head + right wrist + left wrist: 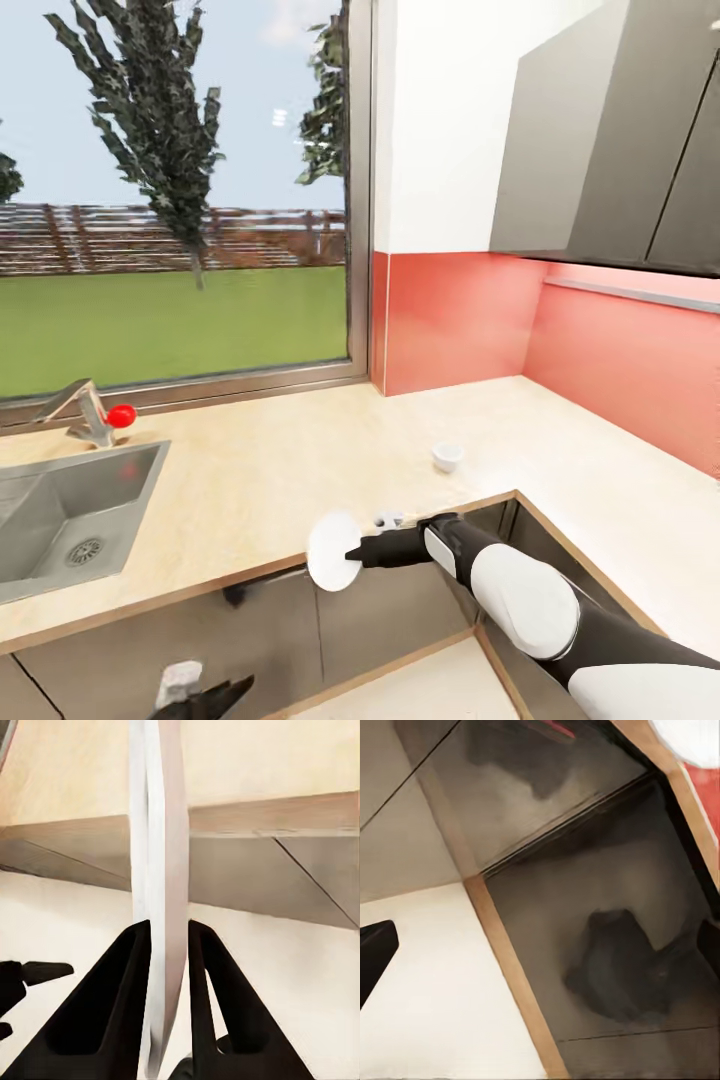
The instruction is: Set up a coffee station on the kitchen countertop: keep the coffee maker on the countertop, move the bottle of coffee from the kitchen shelf to the counter next to the coffee maker, place a paper coffee filter on top of the coffee maker, put the saucer next to the coffee maker with the coffee cup on the saucer, and place the electric kettle next to the coffee maker.
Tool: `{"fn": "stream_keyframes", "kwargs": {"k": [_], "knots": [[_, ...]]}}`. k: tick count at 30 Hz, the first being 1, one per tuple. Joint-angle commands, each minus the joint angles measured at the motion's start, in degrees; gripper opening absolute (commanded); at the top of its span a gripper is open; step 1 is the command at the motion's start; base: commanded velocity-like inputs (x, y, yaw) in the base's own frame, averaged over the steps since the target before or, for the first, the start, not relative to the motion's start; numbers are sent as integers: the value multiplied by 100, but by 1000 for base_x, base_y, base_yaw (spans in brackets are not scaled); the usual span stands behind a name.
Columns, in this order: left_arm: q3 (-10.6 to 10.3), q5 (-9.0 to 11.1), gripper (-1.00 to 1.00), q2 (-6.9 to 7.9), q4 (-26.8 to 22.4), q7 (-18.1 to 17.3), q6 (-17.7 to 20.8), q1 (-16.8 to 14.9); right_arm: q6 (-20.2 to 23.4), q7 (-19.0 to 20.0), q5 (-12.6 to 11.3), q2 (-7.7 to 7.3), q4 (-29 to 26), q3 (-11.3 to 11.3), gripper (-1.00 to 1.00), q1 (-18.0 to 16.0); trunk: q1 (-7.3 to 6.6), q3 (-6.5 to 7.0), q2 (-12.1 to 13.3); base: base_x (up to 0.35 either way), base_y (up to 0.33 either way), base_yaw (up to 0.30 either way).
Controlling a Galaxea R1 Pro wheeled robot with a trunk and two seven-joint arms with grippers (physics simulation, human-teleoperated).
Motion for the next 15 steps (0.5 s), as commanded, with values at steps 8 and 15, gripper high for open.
{"fn": "stream_keyframes", "kwargs": {"k": [8,15], "knots": [[29,-141,100,233,707,365,-616,1000,58,24,29,4,-19,-59,-100,2,-1,-2,-5,-154,0,0],[4,-468,100,250,2931,2937,-2536,1062,-386,38,42,4,29,-47,-100,7,-1,-2,-5,-4,0,0]]}}
